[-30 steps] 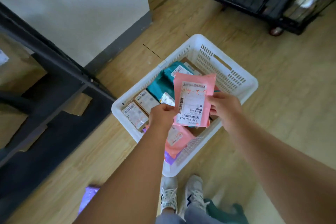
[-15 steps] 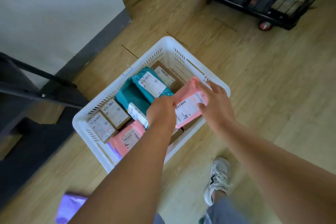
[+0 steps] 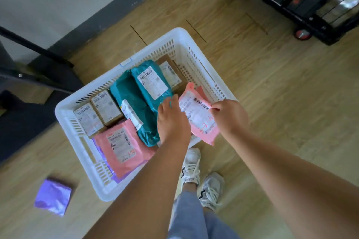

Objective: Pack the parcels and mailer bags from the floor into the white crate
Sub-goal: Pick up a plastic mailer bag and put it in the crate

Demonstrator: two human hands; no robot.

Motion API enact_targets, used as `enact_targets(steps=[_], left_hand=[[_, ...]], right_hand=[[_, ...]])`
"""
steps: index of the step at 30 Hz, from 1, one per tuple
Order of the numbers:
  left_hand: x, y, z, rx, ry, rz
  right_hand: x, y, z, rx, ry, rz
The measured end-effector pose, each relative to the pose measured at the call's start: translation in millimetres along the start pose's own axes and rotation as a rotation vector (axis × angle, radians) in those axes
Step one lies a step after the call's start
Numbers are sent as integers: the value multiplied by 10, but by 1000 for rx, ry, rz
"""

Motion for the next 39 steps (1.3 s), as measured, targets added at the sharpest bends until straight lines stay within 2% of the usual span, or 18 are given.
enact_targets(steps=[3, 6, 8, 14, 20, 24, 27, 31, 35, 39], left_hand=[[288, -232, -147, -255, -265, 271], [583, -264, -381, -280, -444, 537], [707, -178, -552, -232, -478, 619], [1157, -100, -929, -334, -540, 823], [1454, -44, -1170, -431, -468, 871], [1680, -44, -1270, -435, -462, 868], [1793, 34, -1268, -404, -495, 879], [1862, 131, -1254, -377, -463, 779], [1701, 51, -1166, -431, -341, 505], [1500, 28, -974, -402, -388, 476]], right_hand=[[25, 87, -199, 153, -43, -124], [102, 67, -461, 201, -79, -161], [149, 76, -620, 218, -73, -160], [391, 234, -986, 252, -209, -63], [556, 270, -1184, 202, -427, -88], [646, 323, -1219, 170, -512, -87], [719, 413, -1272, 141, -495, -45], [914, 550, -1385, 80, -468, 5], [1008, 623, -1423, 82, -511, 28], [949, 632, -1346, 59, -554, 80]])
Point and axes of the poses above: each hand's wrist, its own z-axis away from the middle knuckle, its own x-axis out of the palm, y = z × x, the point moved 5 cm from there along -z, towards the middle knuckle, and after that the axes turned 11 degrees about -y, right-handed, at the moved point
